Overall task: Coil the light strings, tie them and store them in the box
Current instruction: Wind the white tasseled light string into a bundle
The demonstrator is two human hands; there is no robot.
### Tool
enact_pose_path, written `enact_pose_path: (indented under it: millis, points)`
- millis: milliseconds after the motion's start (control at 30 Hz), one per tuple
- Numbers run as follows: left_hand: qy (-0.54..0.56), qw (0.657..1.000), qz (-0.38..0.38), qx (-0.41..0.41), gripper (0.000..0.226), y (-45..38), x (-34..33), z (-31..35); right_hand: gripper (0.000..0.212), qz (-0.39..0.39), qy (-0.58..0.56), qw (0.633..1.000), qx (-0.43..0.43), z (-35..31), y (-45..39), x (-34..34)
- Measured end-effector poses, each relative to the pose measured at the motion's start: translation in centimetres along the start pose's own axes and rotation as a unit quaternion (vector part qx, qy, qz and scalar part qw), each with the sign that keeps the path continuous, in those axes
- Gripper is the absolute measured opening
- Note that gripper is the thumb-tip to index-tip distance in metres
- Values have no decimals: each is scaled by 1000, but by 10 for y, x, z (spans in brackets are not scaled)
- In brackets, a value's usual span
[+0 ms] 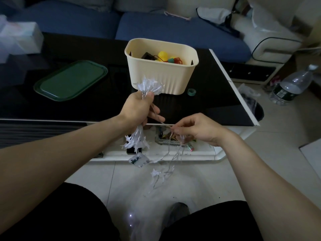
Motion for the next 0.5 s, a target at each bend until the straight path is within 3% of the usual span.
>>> enact_pose_path:
  millis: [167, 500]
  points:
    - [-7, 1000, 14, 12, 27, -3, 2, -3, 20, -45, -44, 997, -34, 3, 0, -2]
    - [-16, 1000, -8, 16, 33, -1, 0, -2, 28, -17, -1, 999, -48, 6, -1, 1]
Point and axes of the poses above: each hand's wrist, its own y-axis away from the middle knuckle, its own x-axis out of the back of the hand, z = x × y, the point moved 1 cm from there along -y, towards the middle knuckle, and after that the axes turned 14 degrees about -x, right-handed, at the moved point
